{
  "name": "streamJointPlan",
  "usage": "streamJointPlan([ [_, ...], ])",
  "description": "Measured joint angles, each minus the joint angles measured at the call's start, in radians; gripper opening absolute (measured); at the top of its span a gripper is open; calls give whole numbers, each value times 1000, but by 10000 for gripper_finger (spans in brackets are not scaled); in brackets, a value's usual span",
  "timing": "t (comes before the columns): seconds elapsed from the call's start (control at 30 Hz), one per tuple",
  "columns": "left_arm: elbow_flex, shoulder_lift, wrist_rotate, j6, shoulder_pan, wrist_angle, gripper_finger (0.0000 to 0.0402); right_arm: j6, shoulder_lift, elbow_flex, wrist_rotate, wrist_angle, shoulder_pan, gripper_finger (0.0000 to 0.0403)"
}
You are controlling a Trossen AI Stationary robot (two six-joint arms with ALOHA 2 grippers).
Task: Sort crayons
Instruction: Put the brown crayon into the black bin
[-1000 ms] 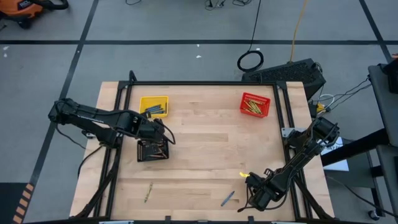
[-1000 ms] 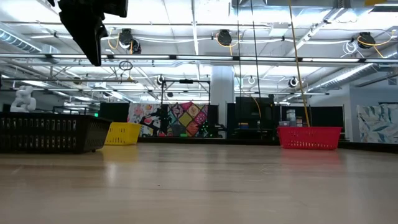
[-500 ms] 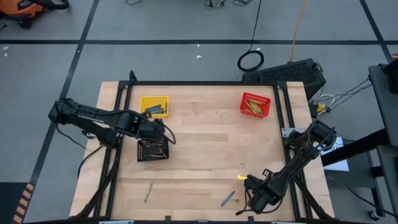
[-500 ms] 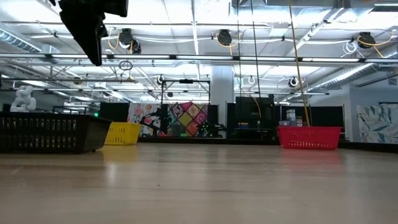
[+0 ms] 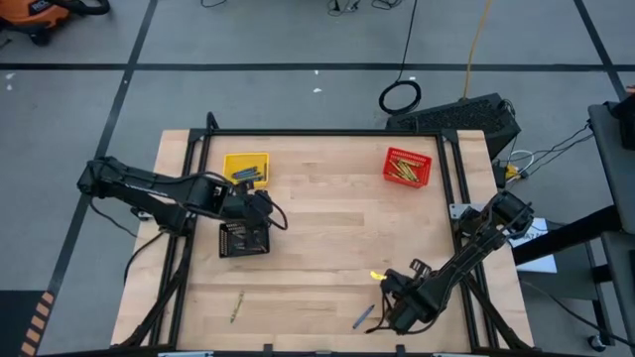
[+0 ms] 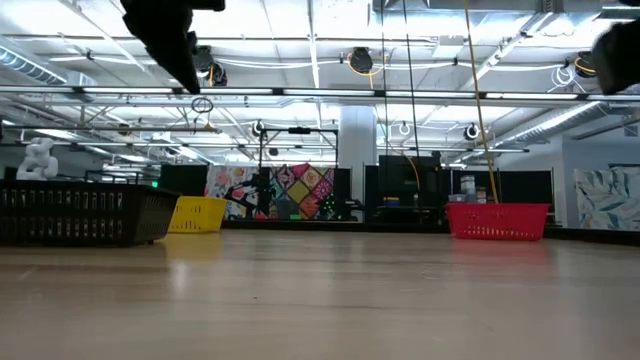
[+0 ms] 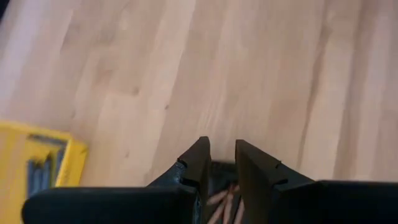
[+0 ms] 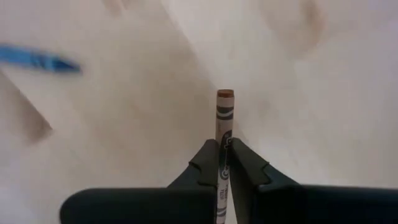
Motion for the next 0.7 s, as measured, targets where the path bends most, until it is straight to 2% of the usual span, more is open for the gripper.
streamJointPlan([
  [0.4, -172, 3, 56, 54, -7, 353, 75, -192, -3, 161, 427, -67, -55, 0],
  [0.57, -245, 3, 100, 94, -35, 589, 75, -289, -3, 209, 553, -64, -98, 0],
  [0.7, -284, 4, 106, 144, -56, 779, 75, -372, -3, 241, 606, -49, -134, 0],
])
